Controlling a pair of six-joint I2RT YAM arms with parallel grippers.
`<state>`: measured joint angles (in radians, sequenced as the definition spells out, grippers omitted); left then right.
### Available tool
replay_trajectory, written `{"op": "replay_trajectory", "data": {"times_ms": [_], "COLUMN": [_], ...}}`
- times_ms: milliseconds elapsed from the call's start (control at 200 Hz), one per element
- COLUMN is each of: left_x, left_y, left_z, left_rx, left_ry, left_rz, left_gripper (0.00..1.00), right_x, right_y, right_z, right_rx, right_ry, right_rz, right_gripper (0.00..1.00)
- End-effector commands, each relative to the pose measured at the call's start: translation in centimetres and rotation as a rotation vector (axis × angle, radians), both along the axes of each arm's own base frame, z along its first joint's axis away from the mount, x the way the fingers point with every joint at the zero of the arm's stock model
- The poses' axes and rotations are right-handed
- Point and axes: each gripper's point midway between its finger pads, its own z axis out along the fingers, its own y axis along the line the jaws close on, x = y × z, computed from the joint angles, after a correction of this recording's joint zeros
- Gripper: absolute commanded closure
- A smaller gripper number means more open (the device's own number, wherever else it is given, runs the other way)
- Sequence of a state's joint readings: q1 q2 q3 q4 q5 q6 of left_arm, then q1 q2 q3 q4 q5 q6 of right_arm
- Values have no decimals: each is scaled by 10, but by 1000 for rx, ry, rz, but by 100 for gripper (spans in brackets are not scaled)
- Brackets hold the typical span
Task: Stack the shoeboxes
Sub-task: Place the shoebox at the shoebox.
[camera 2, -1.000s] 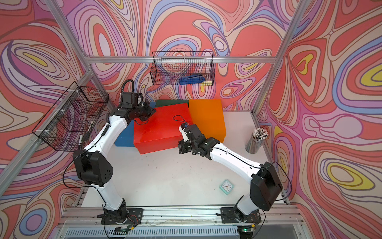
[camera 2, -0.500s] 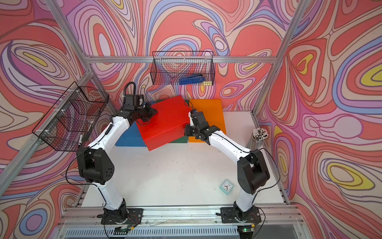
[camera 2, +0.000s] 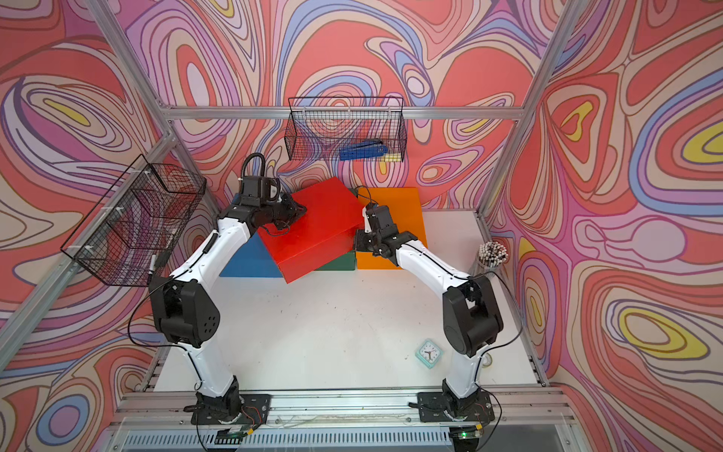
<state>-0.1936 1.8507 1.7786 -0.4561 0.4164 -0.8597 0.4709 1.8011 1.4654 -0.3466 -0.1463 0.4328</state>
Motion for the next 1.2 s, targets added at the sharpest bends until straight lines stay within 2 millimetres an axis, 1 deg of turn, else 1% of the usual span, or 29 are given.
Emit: {"op": "replay_trajectory", "data": {"times_ms": [0,60,105,165,205,240,270,341,436,491,576,646,706,801,881,971,1002,1012,1027,1077,1197], "left_x": [-17,-20,-21,-19,-16,-14,-12,-5,6,13,26,35,42,46,42,37,34,34,32,27,13], "left_y": [22,40,55,77,93,108,118,135,147,149,147,140,133,125,120,115,113,112,112,109,106], "left_z": [62,71,76,75,69,63,59,49,39,34,29,26,18,5,-7,-14,-14,-14,-14,-15,-17], "left_rx": [42,78,106,140,173,197,210,220,246,259,259,229,195,152,115,62,47,44,41,29,9], "left_ry": [-130,-163,-183,-189,-176,-155,-137,-117,-126,-137,-152,-159,-142,-107,-78,-81,-82,-82,-80,-74,-62], "left_rz": [52,101,140,193,234,274,299,325,343,340,319,286,261,231,226,219,214,213,212,203,198], "left_gripper": [64,58,50,36,28,22,20,18,15,13,11,11,11,14,14,14,14,14,15,15,16], "right_x": [-13,-18,-23,-27,-30,-32,-33,-37,-39,-40,-41,-39,-35,-26,-18,-9,-7,-5,-3,3,16], "right_y": [-11,-12,-12,-12,-11,-10,-10,-8,-10,-9,-6,-4,-4,-4,-5,-5,-3,-1,-1,1,-2], "right_z": [19,20,20,20,21,21,22,21,22,21,22,21,20,17,12,7,13,4,1,1,0], "right_rx": [4,7,18,29,40,50,55,59,58,62,80,83,77,72,58,32,35,27,23,15,-17], "right_ry": [-27,-20,-15,-13,-12,-8,-6,-3,-7,-2,2,2,1,7,24,33,22,36,41,35,30], "right_rz": [-15,-14,-8,-1,5,12,17,27,29,32,44,44,37,11,-22,-35,-28,-26,-25,-27,-65], "right_gripper": [100,100,100,100,100,100,100,100,100,100,100,100,100,100,100,100,100,100,100,100,100]}}
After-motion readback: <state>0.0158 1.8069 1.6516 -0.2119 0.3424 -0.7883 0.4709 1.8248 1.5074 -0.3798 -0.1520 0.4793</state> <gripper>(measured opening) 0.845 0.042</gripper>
